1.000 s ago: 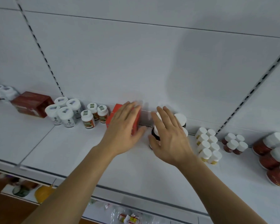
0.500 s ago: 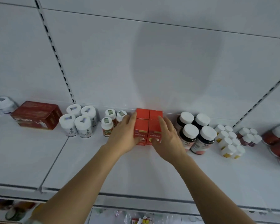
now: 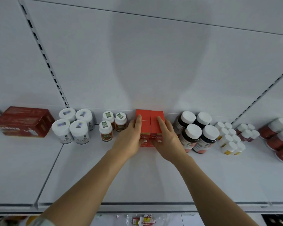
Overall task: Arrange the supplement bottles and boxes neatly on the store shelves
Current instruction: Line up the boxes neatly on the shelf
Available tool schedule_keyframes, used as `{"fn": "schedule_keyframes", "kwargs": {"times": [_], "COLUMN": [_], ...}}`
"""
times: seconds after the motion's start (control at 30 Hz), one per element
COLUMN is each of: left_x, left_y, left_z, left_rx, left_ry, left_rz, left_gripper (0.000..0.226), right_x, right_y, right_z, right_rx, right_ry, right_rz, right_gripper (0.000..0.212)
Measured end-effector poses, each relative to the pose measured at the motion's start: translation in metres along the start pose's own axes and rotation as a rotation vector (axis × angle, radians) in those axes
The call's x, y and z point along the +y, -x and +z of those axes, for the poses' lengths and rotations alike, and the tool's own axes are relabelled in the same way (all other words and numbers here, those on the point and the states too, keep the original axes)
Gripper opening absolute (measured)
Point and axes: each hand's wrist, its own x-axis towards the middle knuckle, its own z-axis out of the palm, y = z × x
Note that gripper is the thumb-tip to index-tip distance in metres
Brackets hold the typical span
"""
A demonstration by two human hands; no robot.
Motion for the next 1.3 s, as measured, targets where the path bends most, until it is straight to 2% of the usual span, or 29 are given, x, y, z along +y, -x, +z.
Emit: {"fn": "schedule_keyframes", "kwargs": {"times": [0.23,0.37,0.5,0.7,1.3], "left_x": [0.003,0.007,0.012,0.017,0.02], "left_y": [-0.002,-0.004,-0.006,-0.007,-0.007], "left_z": [0.001,-0.005,-0.009,-0.007,-0.008], "left_rx": [-0.017,-0.04,-0.036,-0.068,-0.099], "left_ry": [0.022,0.048,0.078,0.044,0.08], "left_rz": [-0.019,-0.04,-0.059,-0.096,-0.118], "left_gripper": [0.096,0.099,0.098,0.096,0.094], "right_x": [0.004,-0.002,-0.008,-0.012,-0.014], "right_y": [-0.001,-0.003,-0.006,-0.013,-0.012], "right_z": [-0.002,-0.011,-0.021,-0.019,-0.014], "right_rx": [-0.044,-0.066,-0.108,-0.166,-0.182], "right_ry": [0.092,0.179,0.146,0.174,0.268], "right_rz": [-0.002,-0.016,-0.013,0.016,0.026], "right_gripper": [0.09,0.097,0.103,0.089,0.092]}}
